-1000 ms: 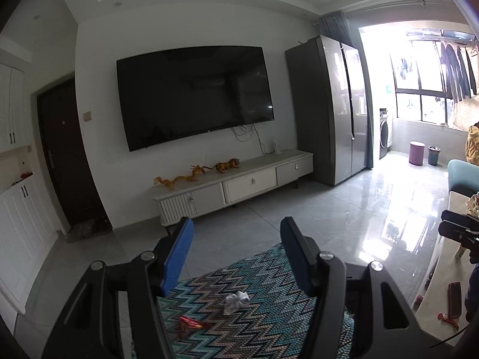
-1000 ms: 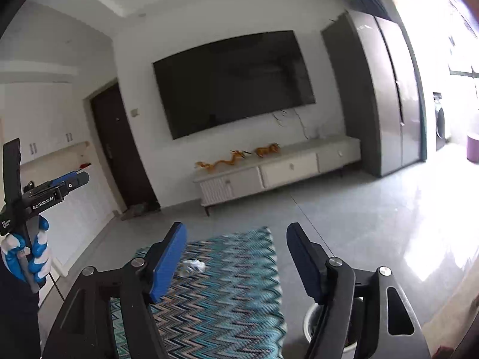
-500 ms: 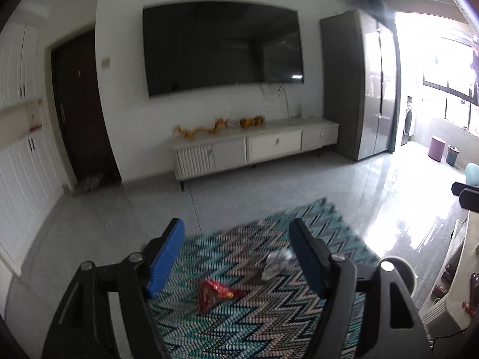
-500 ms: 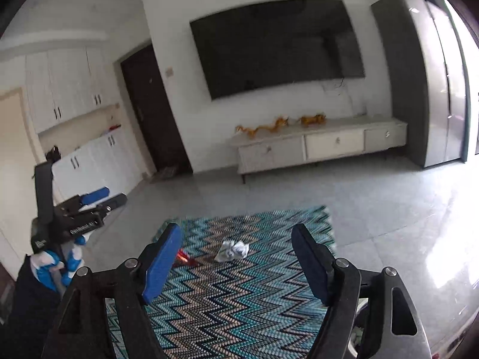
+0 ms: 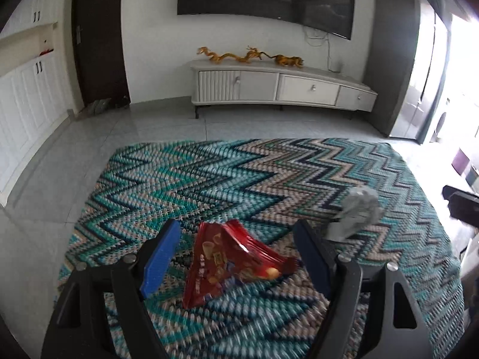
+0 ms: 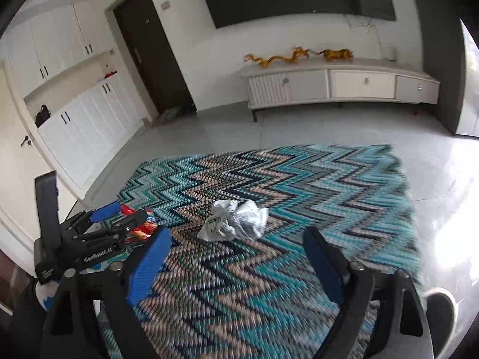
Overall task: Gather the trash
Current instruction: 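Grasp crumpled white paper with the right tool while the left grasps a red snack bag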
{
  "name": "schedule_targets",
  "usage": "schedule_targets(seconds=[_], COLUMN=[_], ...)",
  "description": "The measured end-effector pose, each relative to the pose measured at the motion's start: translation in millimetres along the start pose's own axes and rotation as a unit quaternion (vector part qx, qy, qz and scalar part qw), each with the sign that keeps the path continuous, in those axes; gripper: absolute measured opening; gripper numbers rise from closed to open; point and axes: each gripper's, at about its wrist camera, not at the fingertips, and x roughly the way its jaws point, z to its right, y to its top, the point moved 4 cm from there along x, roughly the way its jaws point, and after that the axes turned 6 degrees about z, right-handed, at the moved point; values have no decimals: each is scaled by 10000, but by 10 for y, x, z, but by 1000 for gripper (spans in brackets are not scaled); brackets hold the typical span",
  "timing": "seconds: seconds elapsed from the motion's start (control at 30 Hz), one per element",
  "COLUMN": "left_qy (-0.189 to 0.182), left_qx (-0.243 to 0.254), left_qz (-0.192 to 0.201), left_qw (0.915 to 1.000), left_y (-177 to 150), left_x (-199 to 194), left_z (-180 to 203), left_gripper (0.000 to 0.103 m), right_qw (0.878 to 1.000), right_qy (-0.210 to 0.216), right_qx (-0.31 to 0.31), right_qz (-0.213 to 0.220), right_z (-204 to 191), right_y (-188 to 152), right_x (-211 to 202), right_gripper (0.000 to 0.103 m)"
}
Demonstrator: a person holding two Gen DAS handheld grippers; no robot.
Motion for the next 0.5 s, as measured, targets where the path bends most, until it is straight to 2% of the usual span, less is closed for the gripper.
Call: schedule_targets(seconds=[0.17,0.33,0.37,0.4,0.43,0.47,0.5], left_qy=[-34,-77,-101,-126,-128,-145,-158], left_qx=[-125,-110,-109,-111,-97,-67,-62], left_qz=[-134,-243,-298,-309,-307,-332,-365], left_qw=[9998,9996,9994,9994,9994,9993,9992], left_y=[-132,-168,-179,-182,-186,-196,-199], left_x=[261,337,358,363,366,371,383], left_z=[-75,-68,-63,-58,-56,-46,-44], left_gripper=[77,76,76,72,70,63,56], right_qw=[9998,9993,9991,9990,9987,9985,9987], right_qy=[-64,-139,-90,-87,-94,-85,-45], right_qx=[-108,52,107,120,124,138,159], right_qz=[-174,-334,-393,-433,-485,-514,-476], right_z=[-36,37,50,55,62,66,74], right_y=[-58,-84,-116,-139,-163,-181,-190], right_x=[580,921,978,1008,1034,1047,1026], right_gripper=[95,94,90,76,67,66,60])
